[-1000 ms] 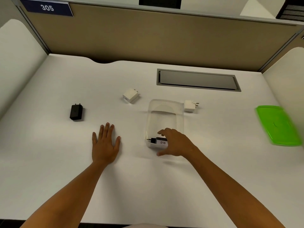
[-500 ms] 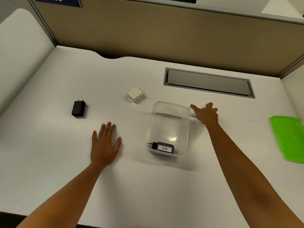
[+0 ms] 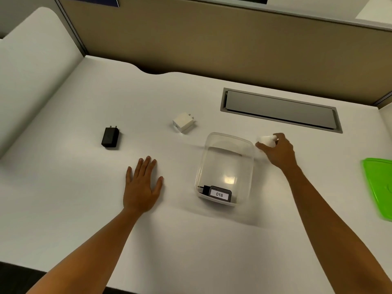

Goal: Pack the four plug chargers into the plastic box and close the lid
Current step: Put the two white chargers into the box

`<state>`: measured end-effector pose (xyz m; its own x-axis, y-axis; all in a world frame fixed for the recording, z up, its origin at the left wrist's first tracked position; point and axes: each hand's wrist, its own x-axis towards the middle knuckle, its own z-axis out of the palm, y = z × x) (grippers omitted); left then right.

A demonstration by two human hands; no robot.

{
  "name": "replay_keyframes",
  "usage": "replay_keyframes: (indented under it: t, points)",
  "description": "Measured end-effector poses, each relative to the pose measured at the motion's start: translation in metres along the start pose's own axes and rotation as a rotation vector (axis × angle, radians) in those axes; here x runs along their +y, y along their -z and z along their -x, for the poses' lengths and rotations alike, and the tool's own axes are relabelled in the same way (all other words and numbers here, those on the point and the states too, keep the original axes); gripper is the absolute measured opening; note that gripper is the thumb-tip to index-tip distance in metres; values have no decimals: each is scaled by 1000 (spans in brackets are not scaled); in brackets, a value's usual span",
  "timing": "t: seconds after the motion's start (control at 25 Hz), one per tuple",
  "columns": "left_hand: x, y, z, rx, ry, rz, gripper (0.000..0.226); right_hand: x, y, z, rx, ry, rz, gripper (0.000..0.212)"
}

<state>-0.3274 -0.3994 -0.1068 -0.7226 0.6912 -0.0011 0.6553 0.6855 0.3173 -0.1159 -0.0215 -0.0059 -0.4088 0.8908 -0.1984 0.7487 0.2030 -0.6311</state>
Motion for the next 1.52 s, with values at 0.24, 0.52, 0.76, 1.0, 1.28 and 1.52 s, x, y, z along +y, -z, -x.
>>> replay_keyframes:
  t: [0.24, 0.52, 0.76, 1.0, 1.28, 1.52]
  points:
    - [1, 1, 0, -3, -2, 5, 68, -59, 49, 58, -208, 539, 68, 73]
    - [1, 2, 1, 15, -1, 28, 68, -68, -24, 74, -759, 835, 867, 45]
    - [1, 2, 1, 16, 3, 38, 67, -70, -47, 66, -804, 917, 876, 45]
    - [1, 2, 0, 15, 3, 42, 66, -63, -54, 73, -860, 953, 838, 54]
    - [0, 2, 0, 5, -1, 39, 67, -61, -48, 71, -852, 929, 754, 61]
    - [0, 2, 1, 2, -6, 41, 67, -106, -34, 56, -533, 819, 266, 23]
